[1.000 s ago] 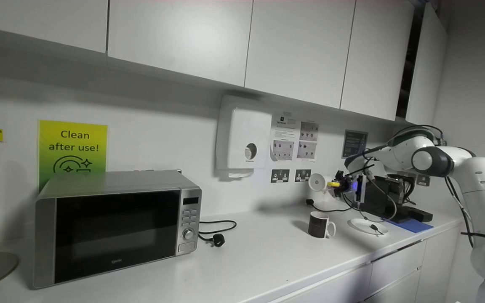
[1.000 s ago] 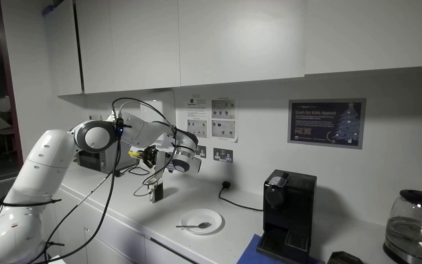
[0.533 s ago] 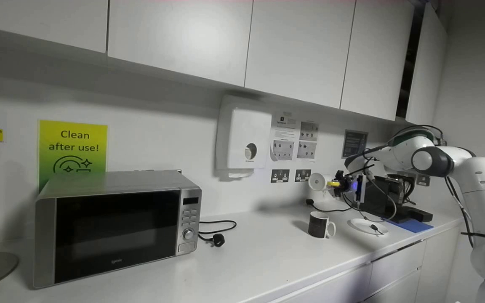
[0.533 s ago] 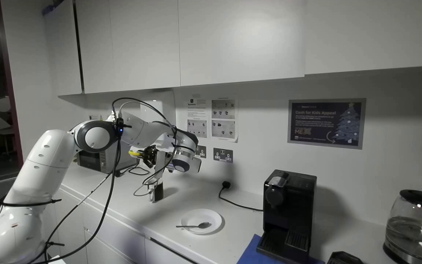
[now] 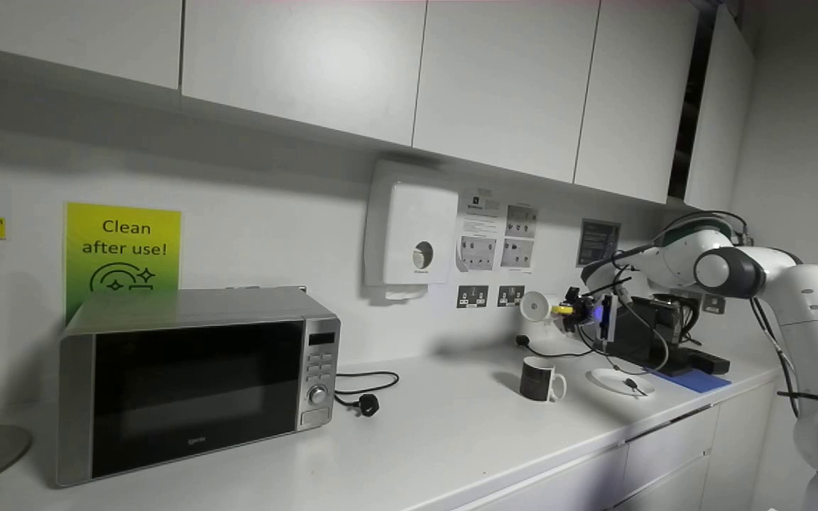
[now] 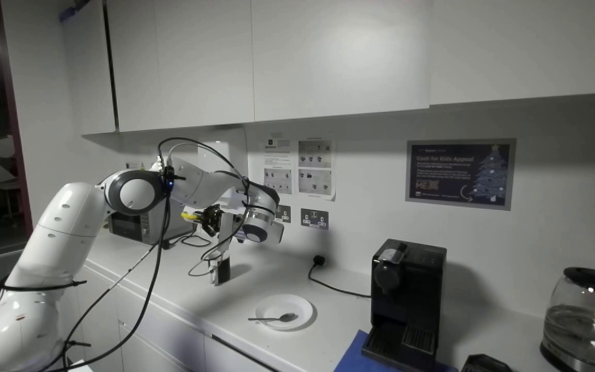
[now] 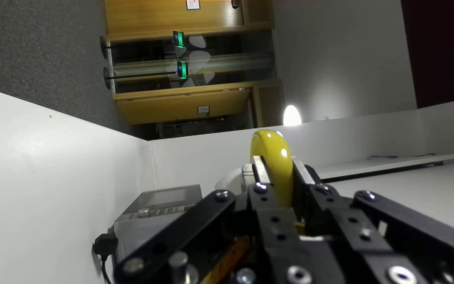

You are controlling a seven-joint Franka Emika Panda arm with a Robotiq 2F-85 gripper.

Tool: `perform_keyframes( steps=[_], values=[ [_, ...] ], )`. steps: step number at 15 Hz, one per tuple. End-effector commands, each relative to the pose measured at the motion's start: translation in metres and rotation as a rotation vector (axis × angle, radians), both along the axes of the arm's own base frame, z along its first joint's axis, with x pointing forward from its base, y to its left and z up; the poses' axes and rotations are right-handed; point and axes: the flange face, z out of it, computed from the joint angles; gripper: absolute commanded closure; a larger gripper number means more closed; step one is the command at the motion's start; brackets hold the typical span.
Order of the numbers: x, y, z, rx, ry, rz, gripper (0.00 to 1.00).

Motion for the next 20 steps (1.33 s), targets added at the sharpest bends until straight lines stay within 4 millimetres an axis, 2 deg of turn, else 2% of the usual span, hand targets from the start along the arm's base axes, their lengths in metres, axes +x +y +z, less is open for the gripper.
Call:
perform_keyframes(
  steps=[1, 20],
  values=[
    [0.0012, -0.0072, 0.0128, 0.064, -0.015, 0.027, 0.95],
    [0.0010, -0.0095, 0.0142, 0.096, -0.008, 0.028, 0.95]
  ],
)
